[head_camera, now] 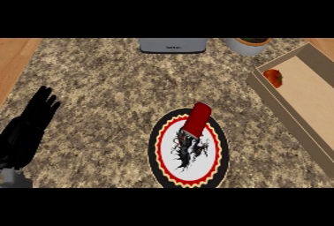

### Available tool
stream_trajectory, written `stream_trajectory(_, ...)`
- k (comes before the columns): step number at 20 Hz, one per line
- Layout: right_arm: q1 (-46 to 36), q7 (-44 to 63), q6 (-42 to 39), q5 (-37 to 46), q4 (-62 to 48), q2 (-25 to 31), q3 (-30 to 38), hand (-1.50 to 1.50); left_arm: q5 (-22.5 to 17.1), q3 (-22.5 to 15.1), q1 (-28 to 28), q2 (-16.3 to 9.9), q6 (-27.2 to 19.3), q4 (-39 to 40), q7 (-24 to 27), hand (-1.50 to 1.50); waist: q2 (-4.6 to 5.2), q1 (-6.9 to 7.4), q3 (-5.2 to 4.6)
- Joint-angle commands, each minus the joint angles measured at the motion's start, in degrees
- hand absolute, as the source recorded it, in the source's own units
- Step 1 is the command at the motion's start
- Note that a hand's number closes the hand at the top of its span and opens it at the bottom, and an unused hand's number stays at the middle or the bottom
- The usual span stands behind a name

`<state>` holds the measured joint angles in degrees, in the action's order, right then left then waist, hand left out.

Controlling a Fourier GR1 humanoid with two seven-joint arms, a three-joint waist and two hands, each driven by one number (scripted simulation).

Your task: Pick the tomato from the plate and place it in the cardboard box

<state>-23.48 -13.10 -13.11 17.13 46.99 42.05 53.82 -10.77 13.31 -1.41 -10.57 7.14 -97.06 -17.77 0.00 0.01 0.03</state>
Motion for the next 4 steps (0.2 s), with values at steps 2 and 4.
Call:
stream_trajectory(2, 0.65, -4.66, -0.19, -2.32, -7.74, 5.67, -1.62, -1.50, -0.27, 0.83, 1.08, -0.25, 1.50, 1.28, 2.33, 0.00, 0.09, 0.34, 0.00)
stream_trajectory(4, 4.55, -3.93, -2.98, -3.97, -2.82, 4.89, -1.32, -1.50, -0.09, -0.75, -1.15, 0.22, -0.62, -2.03, -2.89, 0.00, -0.04, -0.03, -0.01)
